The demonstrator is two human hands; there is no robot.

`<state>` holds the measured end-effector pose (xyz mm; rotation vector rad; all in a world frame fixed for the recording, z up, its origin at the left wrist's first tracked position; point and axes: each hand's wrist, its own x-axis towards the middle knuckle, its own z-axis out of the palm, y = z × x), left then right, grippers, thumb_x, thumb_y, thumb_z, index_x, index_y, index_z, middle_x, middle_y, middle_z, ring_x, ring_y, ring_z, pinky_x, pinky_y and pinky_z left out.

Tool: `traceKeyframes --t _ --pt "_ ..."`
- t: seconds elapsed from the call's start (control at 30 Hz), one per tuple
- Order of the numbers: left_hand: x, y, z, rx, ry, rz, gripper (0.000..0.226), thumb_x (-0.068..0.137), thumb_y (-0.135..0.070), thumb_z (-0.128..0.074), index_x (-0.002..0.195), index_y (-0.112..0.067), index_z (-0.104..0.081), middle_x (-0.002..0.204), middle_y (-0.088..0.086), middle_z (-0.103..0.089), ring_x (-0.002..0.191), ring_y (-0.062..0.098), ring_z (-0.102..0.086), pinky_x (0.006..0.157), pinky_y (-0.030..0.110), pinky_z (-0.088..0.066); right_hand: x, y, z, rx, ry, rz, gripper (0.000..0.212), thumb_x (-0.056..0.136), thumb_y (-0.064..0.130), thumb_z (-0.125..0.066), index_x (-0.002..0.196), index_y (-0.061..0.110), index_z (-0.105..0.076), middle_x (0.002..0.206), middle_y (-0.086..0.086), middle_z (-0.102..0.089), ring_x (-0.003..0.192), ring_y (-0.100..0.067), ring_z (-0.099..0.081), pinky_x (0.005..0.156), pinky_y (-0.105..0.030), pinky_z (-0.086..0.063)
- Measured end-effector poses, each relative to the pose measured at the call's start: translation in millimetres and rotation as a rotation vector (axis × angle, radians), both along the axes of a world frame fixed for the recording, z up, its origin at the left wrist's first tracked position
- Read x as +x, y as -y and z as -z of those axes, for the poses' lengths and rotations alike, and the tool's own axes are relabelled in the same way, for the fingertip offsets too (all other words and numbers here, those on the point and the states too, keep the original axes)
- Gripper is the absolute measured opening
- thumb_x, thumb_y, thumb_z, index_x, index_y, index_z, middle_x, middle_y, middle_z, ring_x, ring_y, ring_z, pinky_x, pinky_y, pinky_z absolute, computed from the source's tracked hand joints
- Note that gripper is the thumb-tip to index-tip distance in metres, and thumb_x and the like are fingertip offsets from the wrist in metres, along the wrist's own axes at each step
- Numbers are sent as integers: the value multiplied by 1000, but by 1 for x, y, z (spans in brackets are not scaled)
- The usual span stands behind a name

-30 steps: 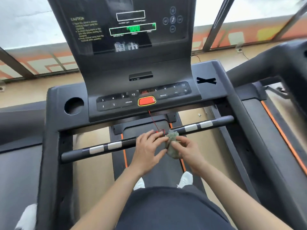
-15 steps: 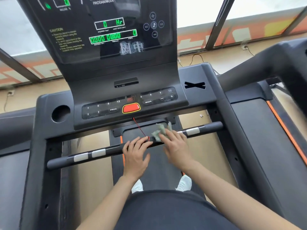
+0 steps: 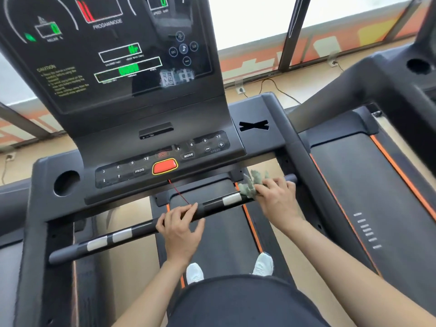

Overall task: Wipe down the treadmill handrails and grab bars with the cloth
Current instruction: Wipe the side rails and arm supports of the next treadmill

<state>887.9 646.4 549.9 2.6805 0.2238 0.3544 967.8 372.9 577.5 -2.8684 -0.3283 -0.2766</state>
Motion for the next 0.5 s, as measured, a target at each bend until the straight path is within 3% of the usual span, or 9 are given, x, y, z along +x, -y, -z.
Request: traceKeyframes --t 0.17,0.33,0.5 --pt "8 11 -3 -6 -68 -74 39 73 -50 -71 108 -33 -75 99 -10 -56 100 18 -56 103 56 -33 10 21 -10 -56 -103 57 18 73 30 -84 79 22 -69 94 1 -66 91 -31 -52 71 -40 -36" --pt "10 14 -4 10 -74 -100 37 73 -53 -69 103 -33 -75 95 -10 -52 97 18 -55 102 57 -34 3 -20 0 20 -136 -130 22 67 20 -86 81 25 -69 86 1 -63 84 -32 -59 64 -36 -39" --pt "9 12 -2 32 -69 -91 39 74 -55 -67 104 -32 -75 95 -8 -53 97 20 -57 101 55 -33 -5 -59 -1 -22 -131 -303 17 72 27 -81 84 32 -69 83 8 -60 84 -24 -56 66 -35 -42"
